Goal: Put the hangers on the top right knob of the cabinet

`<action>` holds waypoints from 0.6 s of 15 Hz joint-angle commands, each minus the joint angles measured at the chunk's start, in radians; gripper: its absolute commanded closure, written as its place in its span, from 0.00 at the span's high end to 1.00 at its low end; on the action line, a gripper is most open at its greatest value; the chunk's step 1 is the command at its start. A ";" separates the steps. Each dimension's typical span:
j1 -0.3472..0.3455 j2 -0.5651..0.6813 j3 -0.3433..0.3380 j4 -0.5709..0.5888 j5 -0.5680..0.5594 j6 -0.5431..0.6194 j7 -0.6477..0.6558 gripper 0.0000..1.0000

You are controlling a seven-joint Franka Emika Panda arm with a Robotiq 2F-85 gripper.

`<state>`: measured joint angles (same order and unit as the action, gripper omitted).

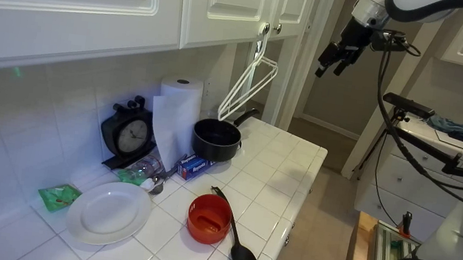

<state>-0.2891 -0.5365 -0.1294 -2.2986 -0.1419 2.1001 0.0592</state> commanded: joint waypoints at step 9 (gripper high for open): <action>0.020 -0.177 -0.020 -0.178 -0.034 0.200 -0.119 1.00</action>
<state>-0.2807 -0.6635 -0.1332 -2.4244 -0.1438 2.2463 -0.0463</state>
